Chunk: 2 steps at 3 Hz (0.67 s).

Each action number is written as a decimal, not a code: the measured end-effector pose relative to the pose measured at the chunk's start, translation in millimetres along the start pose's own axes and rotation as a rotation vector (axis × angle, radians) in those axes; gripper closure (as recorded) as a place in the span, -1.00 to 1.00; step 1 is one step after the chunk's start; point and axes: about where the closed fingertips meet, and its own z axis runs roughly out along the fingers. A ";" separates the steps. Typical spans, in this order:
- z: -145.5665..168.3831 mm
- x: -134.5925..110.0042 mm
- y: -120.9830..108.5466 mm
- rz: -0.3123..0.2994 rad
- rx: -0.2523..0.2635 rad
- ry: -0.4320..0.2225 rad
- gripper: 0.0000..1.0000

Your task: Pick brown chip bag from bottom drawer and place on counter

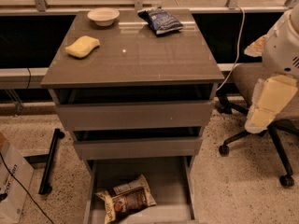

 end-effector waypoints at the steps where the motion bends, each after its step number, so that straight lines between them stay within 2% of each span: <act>1: 28.5 -0.4 0.4 0.032 -0.015 -0.036 -1.00; 2: 58.3 4.0 -2.2 0.056 -0.028 -0.081 -1.00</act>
Offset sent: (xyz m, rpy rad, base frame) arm 0.0353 0.0035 -0.0974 0.1756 0.0193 -0.0393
